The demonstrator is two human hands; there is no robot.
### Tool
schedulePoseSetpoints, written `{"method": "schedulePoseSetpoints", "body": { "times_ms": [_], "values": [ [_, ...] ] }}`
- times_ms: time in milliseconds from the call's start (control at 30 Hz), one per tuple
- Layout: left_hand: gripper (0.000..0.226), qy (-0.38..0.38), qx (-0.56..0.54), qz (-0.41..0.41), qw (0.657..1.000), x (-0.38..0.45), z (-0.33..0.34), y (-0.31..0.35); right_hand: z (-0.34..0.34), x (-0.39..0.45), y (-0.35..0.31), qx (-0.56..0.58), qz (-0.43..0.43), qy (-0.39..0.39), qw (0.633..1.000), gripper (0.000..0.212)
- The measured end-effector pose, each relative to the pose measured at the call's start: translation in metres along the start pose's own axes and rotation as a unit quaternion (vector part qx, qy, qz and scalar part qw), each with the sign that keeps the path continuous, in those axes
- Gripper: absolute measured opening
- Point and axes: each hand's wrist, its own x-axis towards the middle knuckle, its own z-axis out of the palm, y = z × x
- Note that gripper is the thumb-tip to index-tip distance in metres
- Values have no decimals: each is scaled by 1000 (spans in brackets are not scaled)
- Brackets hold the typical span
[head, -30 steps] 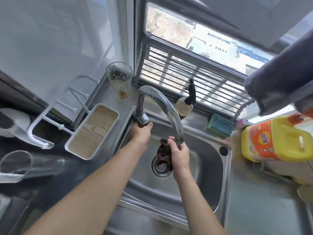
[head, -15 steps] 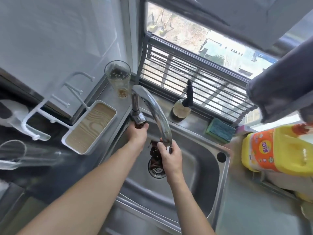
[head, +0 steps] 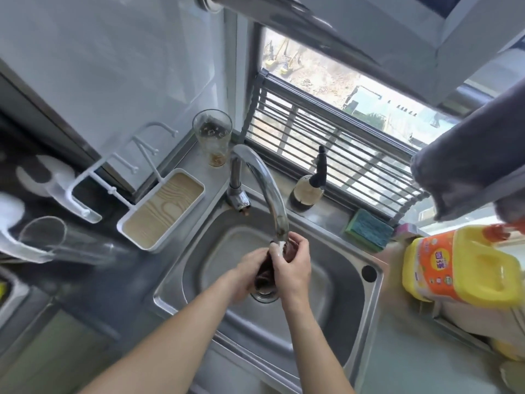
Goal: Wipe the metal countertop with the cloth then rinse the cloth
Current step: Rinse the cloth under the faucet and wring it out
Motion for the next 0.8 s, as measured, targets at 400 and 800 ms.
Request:
{"method": "schedulePoseSetpoints", "body": {
  "times_ms": [400,800],
  "values": [
    [20,148,-115,115,976,13,-17,-23,7,-2,37,59,161,24,985,19],
    [44,111,-124,38,985,26,-15,-27,19,19,44,213,128,96,964,28]
  ]
}}
